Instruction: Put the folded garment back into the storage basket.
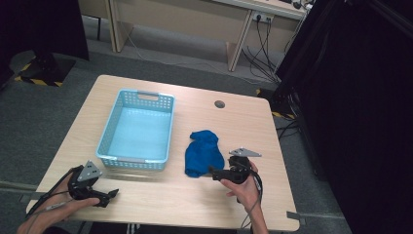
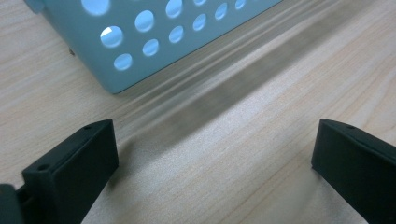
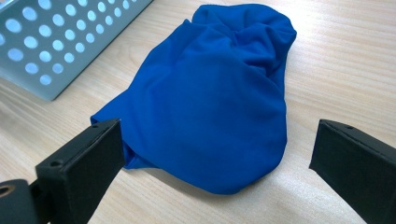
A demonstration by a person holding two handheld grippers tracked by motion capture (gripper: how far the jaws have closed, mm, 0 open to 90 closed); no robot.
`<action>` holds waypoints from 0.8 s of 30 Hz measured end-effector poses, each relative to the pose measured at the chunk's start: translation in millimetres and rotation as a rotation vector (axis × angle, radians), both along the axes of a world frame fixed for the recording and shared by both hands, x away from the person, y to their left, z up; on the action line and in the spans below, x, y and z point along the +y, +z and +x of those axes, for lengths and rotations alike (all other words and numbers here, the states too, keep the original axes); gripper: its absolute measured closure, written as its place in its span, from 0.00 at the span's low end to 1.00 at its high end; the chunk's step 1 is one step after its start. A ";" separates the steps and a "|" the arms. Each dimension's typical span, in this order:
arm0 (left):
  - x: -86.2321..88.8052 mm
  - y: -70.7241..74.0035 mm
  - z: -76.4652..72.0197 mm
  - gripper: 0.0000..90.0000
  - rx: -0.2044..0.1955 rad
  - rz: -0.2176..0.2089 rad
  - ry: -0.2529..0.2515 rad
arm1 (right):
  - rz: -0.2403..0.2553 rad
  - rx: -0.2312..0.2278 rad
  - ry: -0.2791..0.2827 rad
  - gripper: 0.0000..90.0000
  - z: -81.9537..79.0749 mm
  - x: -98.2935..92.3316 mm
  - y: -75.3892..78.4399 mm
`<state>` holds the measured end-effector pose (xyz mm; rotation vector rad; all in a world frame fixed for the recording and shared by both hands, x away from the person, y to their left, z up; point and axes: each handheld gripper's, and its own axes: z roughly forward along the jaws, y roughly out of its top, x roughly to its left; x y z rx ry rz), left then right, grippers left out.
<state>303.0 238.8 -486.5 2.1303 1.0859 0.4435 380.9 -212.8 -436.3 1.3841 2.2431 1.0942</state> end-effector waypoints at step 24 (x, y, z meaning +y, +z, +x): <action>-0.1 0.1 0.0 0.00 0.001 0.001 0.001 | -0.002 0.006 -0.002 0.04 19.5 13.6 3.4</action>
